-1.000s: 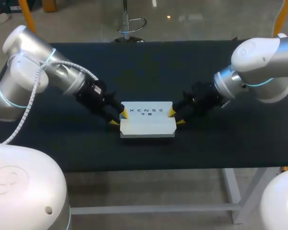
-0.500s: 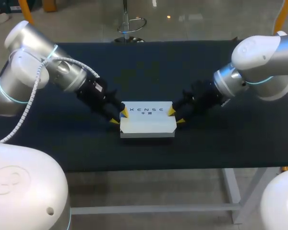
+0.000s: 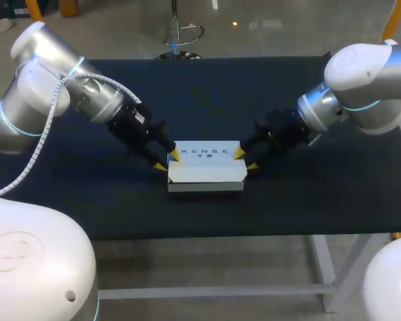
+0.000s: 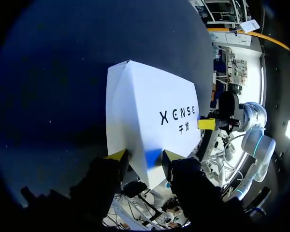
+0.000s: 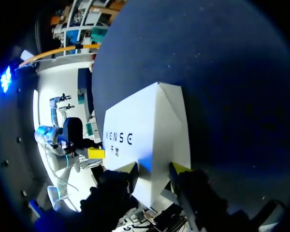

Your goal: Assemble the packaging by folding the flat box into shape, placing the metal phone stand inside, and closing the box properly

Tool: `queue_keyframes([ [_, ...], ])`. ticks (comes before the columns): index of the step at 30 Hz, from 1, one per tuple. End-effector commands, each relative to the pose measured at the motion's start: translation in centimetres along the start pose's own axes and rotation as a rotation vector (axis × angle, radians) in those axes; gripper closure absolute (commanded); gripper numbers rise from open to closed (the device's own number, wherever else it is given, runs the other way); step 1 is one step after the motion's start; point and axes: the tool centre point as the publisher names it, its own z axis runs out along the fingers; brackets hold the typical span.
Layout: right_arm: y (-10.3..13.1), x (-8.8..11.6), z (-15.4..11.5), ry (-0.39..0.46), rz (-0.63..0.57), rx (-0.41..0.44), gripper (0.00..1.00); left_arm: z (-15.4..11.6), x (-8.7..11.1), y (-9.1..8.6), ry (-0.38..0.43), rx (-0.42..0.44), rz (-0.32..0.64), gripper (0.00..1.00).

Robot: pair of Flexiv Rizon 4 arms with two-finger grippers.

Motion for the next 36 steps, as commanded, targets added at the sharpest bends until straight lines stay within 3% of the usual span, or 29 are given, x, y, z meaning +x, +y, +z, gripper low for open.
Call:
queue_keyframes([
  [1, 0.5, 0.3, 0.2, 0.006, 0.004, 0.023, 0.53, 0.1, 0.5, -0.3, -0.008, -0.012, -0.006, 0.51],
  [36, 0.5, 1.8, -0.2, 0.010, 0.052, 0.068, 0.54, -1.0, 1.8, -0.4, -0.009, -0.088, -0.126, 0.51],
])
